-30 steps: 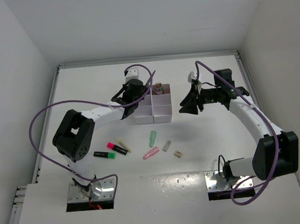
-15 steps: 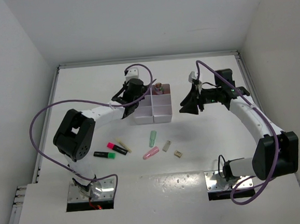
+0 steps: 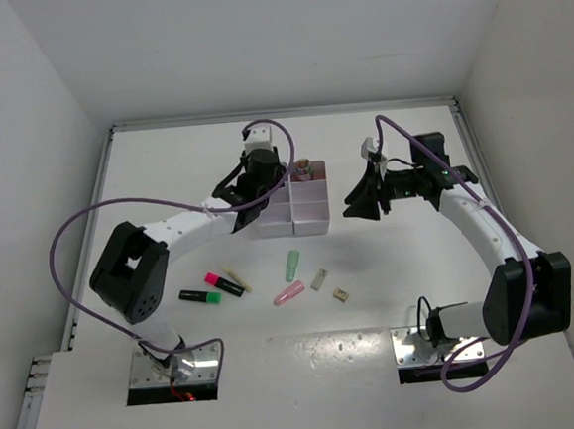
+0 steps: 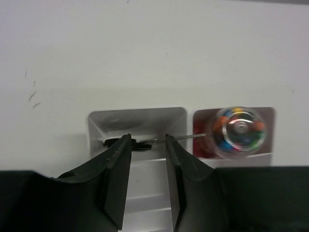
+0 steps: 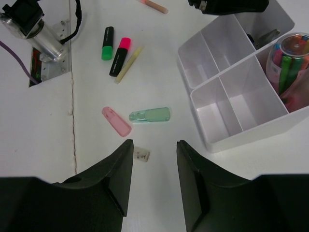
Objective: Sort the stationery into containers
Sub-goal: Place the scissors in the storage box, then pick up the stationery from the center of the board.
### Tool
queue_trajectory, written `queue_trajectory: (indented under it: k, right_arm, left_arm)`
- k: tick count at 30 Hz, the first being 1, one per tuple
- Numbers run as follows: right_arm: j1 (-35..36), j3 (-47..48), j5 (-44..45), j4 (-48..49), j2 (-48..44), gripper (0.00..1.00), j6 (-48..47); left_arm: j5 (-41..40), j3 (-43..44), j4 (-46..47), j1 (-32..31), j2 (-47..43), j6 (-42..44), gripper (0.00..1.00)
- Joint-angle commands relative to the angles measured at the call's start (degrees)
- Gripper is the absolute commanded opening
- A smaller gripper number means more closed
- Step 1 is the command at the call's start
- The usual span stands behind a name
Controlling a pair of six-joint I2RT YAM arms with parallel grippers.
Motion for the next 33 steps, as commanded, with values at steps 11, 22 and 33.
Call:
queue_trajectory:
  k: [11, 22, 33]
  right_arm:
    - [-0.8, 6.2, -2.7, -5.6, 3.4, 1.0, -0.6]
    - [0.9, 10.6, 1.6, -49.9, 21.1, 0.93, -65.2]
    - [13.9, -1.4, 15.5, -20.7, 8.2, 0.24, -65.8]
  left_arm:
    - [-2.2, 1.8, -13.1, -3.8, -17.6, -3.8, 0.0]
    - [1.0, -10.3, -38.2, 6.5, -41.9, -15.7, 0.88]
    - [7.8, -14.1, -37.4, 18.2, -42.7, -4.9, 0.85]
